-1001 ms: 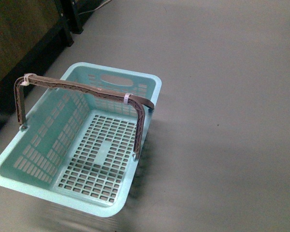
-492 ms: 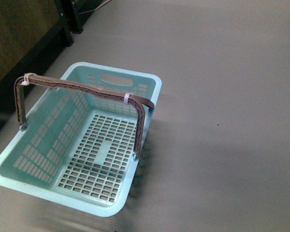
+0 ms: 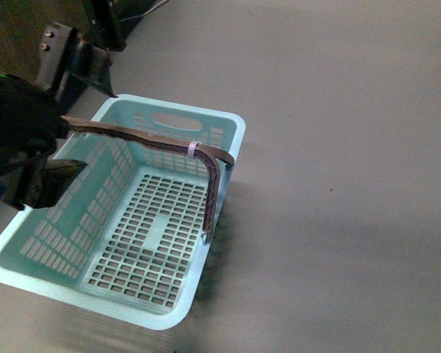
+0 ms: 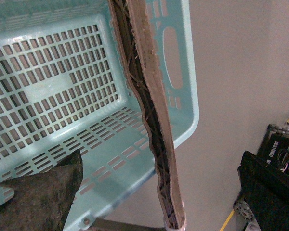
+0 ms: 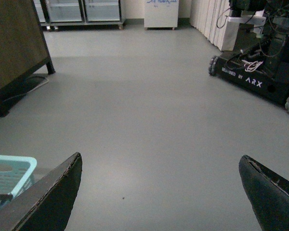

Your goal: Pick mango and avocado into basket

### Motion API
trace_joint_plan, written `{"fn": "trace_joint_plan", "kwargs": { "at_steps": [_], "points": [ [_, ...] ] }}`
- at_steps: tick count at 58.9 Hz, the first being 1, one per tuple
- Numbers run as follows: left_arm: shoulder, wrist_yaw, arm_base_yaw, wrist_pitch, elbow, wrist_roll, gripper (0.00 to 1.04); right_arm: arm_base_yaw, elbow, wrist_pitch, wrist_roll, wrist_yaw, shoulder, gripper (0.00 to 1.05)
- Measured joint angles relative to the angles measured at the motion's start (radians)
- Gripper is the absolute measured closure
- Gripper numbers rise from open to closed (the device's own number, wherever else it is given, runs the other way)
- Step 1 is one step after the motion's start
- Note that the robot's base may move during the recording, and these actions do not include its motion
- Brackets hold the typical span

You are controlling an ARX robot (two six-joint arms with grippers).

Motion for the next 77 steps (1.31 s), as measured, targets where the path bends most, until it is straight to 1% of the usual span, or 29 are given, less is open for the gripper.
{"fn": "trace_joint_plan", "kwargs": {
  "at_steps": [6, 15, 22, 25, 27, 30, 38, 42, 47, 55, 64, 69, 77],
  "points": [
    [0.124, -0.026, -0.025, -0.003, 0.11, -0.044, 0.08, 0.0, 0.0, 0.0, 0.0, 0.0, 0.0, 0.09],
    [0.238, -0.05, -0.042, -0.014, 0.246, -0.076, 0.08, 0.0, 0.0, 0.0, 0.0, 0.0, 0.0, 0.09],
    [0.289, -0.07, -0.058, -0.022, 0.296, -0.076, 0.09, 0.0, 0.0, 0.0, 0.0, 0.0, 0.0, 0.09],
    [0.298, -0.077, -0.062, -0.024, 0.299, -0.077, 0.16, 0.0, 0.0, 0.0, 0.0, 0.0, 0.0, 0.09],
    [0.317, -0.077, -0.063, -0.034, 0.312, -0.077, 0.23, 0.0, 0.0, 0.0, 0.0, 0.0, 0.0, 0.09],
    [0.383, -0.078, -0.063, -0.041, 0.39, -0.079, 0.35, 0.0, 0.0, 0.0, 0.0, 0.0, 0.0, 0.09],
    [0.418, -0.102, -0.061, -0.078, 0.444, -0.087, 0.57, 0.0, 0.0, 0.0, 0.0, 0.0, 0.0, 0.09],
    [0.419, -0.103, -0.061, -0.087, 0.449, -0.136, 0.66, 0.0, 0.0, 0.0, 0.0, 0.0, 0.0, 0.09],
    [0.419, -0.103, -0.061, -0.087, 0.452, -0.174, 0.75, 0.0, 0.0, 0.0, 0.0, 0.0, 0.0, 0.09],
    [0.406, -0.098, -0.063, -0.079, 0.436, -0.17, 0.77, 0.0, 0.0, 0.0, 0.0, 0.0, 0.0, 0.09],
    [0.317, -0.078, -0.066, -0.065, 0.328, -0.18, 0.77, 0.0, 0.0, 0.0, 0.0, 0.0, 0.0, 0.09],
    [0.193, -0.067, -0.064, -0.07, 0.244, -0.211, 0.78, 0.0, 0.0, 0.0, 0.0, 0.0, 0.0, 0.09],
    [-0.084, -0.047, -0.039, -0.138, 0.14, -0.237, 0.78, 0.0, 0.0, 0.0, 0.0, 0.0, 0.0, 0.09]
  ]
}}
